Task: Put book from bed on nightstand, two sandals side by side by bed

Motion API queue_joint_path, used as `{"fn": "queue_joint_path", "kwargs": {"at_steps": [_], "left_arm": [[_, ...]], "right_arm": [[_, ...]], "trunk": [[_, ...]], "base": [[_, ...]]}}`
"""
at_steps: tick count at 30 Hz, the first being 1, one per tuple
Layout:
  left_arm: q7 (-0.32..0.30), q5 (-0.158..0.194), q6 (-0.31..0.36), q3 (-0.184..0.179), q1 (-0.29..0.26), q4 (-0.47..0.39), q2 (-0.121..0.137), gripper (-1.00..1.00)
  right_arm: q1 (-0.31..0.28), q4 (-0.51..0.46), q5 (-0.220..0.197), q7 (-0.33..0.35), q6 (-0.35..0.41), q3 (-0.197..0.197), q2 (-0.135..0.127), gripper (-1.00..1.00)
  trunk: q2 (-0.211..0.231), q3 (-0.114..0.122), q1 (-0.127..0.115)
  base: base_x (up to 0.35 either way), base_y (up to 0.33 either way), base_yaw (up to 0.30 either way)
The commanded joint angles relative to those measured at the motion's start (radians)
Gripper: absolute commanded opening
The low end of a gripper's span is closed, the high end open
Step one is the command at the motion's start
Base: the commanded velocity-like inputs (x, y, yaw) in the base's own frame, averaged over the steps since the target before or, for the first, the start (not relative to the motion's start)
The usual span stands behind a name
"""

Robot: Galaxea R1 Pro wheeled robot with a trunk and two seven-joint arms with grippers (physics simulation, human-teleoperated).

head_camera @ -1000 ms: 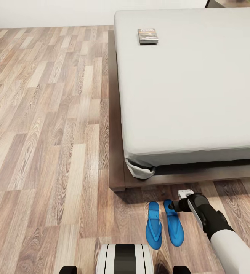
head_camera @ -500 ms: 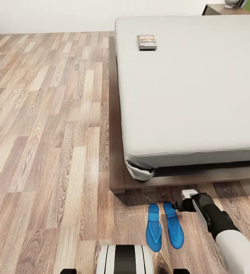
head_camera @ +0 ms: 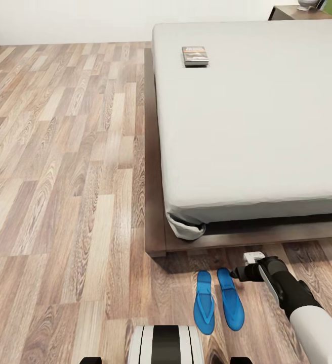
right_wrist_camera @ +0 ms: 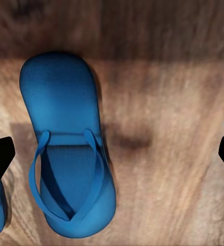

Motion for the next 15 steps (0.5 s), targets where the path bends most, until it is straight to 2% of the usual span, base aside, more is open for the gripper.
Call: {"fn": "queue_joint_path", "kwargs": {"at_steps": [1,15], "left_arm": [[0.001,-0.007,-0.008,0.008,-0.001,0.002,0.0,1.0],[0.001,-0.007,-0.008,0.008,-0.001,0.002,0.0,1.0]], "right_arm": [[0.0,-0.001,0.01,0.007,0.003,0.002,-0.001,1.0],[0.0,0.0,0.01,0.009,0.007,0.001,-0.008,1.0]], "trunk": [[0.0,-0.001,0.0],[0.0,-0.001,0.0]], "base": [[0.0,0.0,0.0],[0.0,0.0,0.0]]}}
